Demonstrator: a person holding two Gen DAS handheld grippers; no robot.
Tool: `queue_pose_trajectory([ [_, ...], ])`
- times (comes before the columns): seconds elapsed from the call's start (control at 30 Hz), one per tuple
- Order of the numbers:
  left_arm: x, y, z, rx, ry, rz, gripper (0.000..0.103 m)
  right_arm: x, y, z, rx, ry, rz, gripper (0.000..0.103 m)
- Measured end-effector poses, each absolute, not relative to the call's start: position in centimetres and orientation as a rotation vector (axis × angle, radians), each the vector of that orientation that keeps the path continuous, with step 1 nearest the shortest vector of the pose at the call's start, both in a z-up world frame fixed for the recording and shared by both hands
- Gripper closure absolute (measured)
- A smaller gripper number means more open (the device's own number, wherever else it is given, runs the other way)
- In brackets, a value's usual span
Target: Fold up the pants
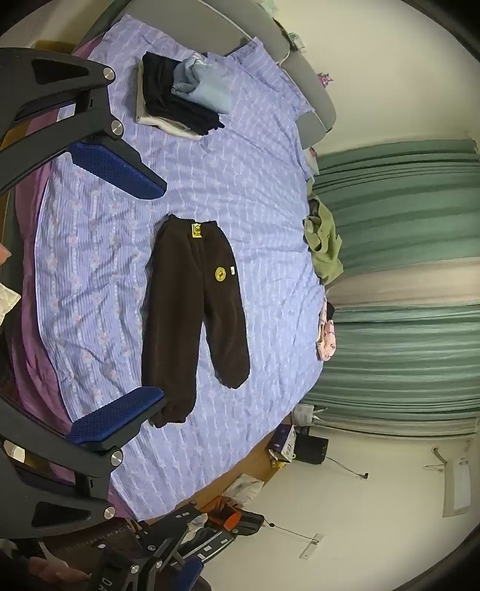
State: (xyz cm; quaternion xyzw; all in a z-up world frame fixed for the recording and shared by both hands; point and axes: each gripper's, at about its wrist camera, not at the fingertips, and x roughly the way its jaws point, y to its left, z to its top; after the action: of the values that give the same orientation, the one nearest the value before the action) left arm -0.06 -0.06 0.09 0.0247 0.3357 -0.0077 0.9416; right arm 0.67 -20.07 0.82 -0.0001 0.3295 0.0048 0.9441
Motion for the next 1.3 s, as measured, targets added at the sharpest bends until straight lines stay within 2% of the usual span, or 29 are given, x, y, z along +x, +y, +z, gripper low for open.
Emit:
queue_pose_trajectory([
  [0.3,2.6,-0.4,2.5,0.033,0.693,-0.02,0.0,0.8,-20.1,0.7,-0.002,0.673,0.008,0.0],
  [1.3,2.3,1.5,3.0,0.026,0.637,-0.033,0.0,1.0,-19.5,1.1,0.004,0.656,-0.008,0.0],
])
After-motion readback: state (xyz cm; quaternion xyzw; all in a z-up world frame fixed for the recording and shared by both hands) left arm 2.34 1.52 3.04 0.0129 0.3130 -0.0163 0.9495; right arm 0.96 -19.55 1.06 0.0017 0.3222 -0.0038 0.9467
